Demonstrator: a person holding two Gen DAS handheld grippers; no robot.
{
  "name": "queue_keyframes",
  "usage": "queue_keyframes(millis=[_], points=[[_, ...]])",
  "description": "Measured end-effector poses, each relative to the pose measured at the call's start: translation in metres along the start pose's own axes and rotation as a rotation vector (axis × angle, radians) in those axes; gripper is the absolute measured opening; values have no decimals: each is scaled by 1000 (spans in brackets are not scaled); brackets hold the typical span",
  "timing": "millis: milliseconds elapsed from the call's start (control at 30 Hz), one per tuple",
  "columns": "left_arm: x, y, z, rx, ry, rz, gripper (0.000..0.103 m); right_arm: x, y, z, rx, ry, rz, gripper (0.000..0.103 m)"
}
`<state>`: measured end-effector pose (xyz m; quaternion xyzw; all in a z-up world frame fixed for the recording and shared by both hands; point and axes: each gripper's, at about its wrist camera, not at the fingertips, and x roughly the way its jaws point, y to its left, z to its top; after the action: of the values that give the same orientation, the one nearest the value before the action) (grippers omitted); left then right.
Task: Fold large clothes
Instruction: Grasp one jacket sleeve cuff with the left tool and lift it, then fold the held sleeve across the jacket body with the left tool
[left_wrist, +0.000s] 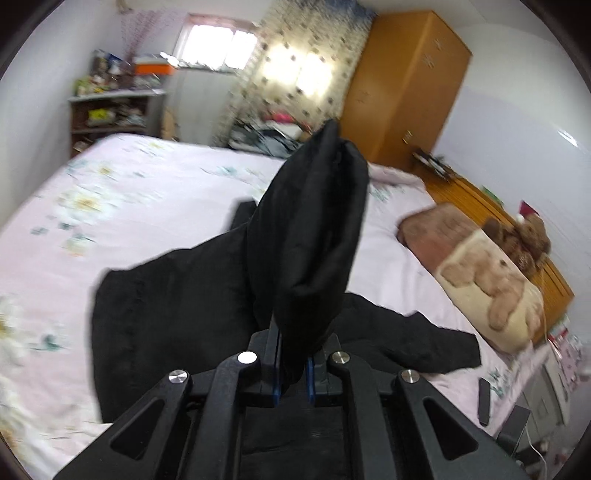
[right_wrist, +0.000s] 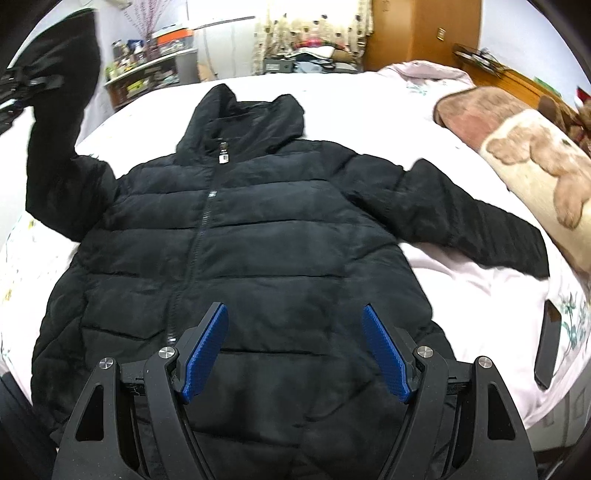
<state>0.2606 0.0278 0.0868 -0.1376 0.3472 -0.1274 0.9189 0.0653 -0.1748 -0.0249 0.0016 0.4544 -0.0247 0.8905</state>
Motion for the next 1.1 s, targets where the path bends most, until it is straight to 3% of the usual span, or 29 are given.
queue_keyframes(millis=[267,500,533,600,633,667,800,867,1000,1067,1100], points=[[94,-51,-35,16,153,-129,10,20,-40,-6,73,25,-10,75],[154,-71,-63,18,284,-163,13,37,-66,-10,136,55,-13,75],[156,-71,-63,11,299,-169,18,38,-68,-9,143,56,-12,75],[152,-67,-61,-8,313,-204,39,38,-72,-7,153,46,-2,75],[146,-66,-59,-18,307,-219,62,38,-72,-4,154,38,2,75],[139,-63,-56,-30,294,-241,74,38,-72,-1,155,32,5,75],[107,-55,-43,-20,230,-298,75,40,-64,16,145,0,24,75],[84,-36,-35,10,162,-268,75,40,-56,27,125,-19,37,75],[63,37,-24,49,94,9,74,53,-38,51,80,-41,70,75],[65,78,-28,9,115,96,56,70,-28,67,60,-37,83,68],[69,101,-31,-26,135,141,52,81,-23,76,49,-36,88,60]])
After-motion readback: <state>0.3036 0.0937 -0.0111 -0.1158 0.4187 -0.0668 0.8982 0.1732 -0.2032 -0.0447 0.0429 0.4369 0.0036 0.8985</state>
